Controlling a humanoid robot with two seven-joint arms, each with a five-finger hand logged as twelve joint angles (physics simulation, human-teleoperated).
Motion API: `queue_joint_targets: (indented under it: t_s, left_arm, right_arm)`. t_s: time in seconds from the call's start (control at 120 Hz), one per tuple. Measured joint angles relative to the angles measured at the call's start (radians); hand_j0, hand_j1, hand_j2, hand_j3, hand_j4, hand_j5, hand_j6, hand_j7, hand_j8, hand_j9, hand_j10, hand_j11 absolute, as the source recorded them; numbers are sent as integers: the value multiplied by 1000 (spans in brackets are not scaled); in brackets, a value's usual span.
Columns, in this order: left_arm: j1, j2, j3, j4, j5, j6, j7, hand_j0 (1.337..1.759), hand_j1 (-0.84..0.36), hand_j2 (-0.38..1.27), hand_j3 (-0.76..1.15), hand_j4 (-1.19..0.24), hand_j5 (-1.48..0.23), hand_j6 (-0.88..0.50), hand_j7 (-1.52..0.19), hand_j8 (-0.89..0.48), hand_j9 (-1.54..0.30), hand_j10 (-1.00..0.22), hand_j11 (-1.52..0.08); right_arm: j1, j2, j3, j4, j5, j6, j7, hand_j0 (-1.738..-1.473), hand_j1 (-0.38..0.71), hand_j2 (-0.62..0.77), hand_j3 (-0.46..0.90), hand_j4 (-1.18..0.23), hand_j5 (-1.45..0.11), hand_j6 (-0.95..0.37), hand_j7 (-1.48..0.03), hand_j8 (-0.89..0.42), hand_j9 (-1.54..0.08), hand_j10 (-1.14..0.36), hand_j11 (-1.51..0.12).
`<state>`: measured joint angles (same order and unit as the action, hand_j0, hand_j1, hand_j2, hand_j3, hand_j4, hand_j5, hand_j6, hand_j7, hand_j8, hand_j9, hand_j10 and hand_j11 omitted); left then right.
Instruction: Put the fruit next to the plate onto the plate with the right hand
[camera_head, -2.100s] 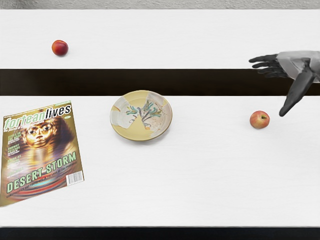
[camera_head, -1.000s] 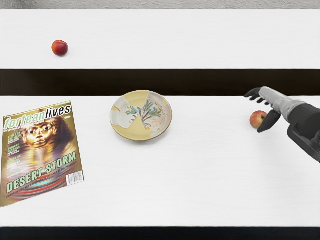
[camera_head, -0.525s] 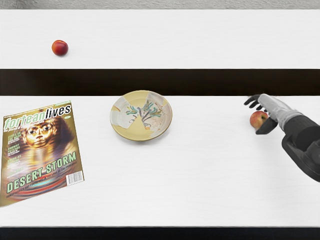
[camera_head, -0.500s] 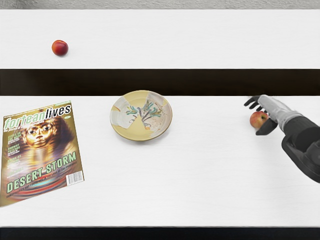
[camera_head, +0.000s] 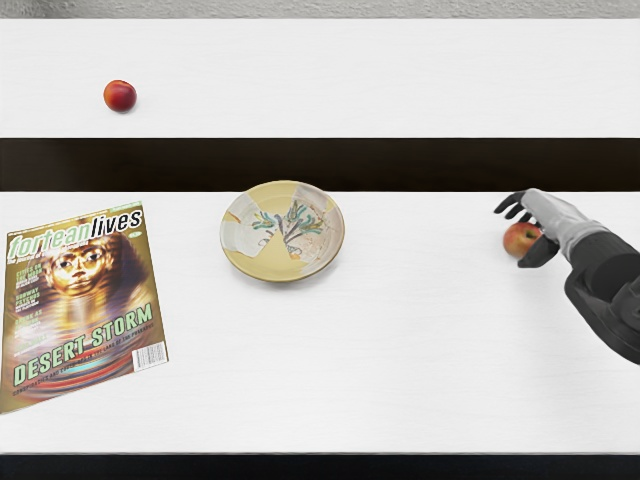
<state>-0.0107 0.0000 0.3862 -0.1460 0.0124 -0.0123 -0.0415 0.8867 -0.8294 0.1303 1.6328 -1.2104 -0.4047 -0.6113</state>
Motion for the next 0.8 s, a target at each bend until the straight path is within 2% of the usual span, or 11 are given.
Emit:
queue_joint_targets:
  t_s: [0.167, 0.567, 0.683, 0.742, 0.8]
  left_arm:
    - [0, 0, 0, 0, 0, 0, 0, 1658, 69, 47, 0, -234, -304, -234, -304, -234, -304, -234, -304]
    - [0, 0, 0, 0, 0, 0, 0, 1658, 69, 47, 0, -234, -304, -234, -304, -234, -304, -234, -304]
    - [0, 0, 0, 0, 0, 0, 0, 1658, 69, 47, 0, -234, -304, -234, -304, -234, -304, -234, -304]
    - [0, 0, 0, 0, 0, 0, 0, 1658, 69, 47, 0, -234, -304, -234, -304, -234, -304, -234, -304]
    - [0, 0, 0, 0, 0, 0, 0, 1658, 69, 47, 0, -234, -304, -234, -304, -234, -304, -234, -304]
  right_arm:
    - [-17, 3, -2, -12, -3, -22, 0, -1658, 110, -62, 0, -427, -482, -409, -509, -325, -493, -385, -511]
    - [-28, 5, -2, -27, 2, -67, 0, -1658, 207, -85, 0, -479, -602, -475, -608, -427, -607, -471, -609]
    - [-35, 33, -1, -53, -8, -73, 0, -1657, 211, -77, -1, -529, -567, -529, -621, -457, -618, -497, -619]
    - [-38, 44, -1, -65, -10, -73, 0, -1656, 241, -65, 0, -538, -563, -534, -623, -425, -617, -505, -617]
    - [-41, 53, -1, -75, -9, -72, -1, -1653, 297, -23, -1, -528, -583, -476, -625, -374, -629, -500, -628]
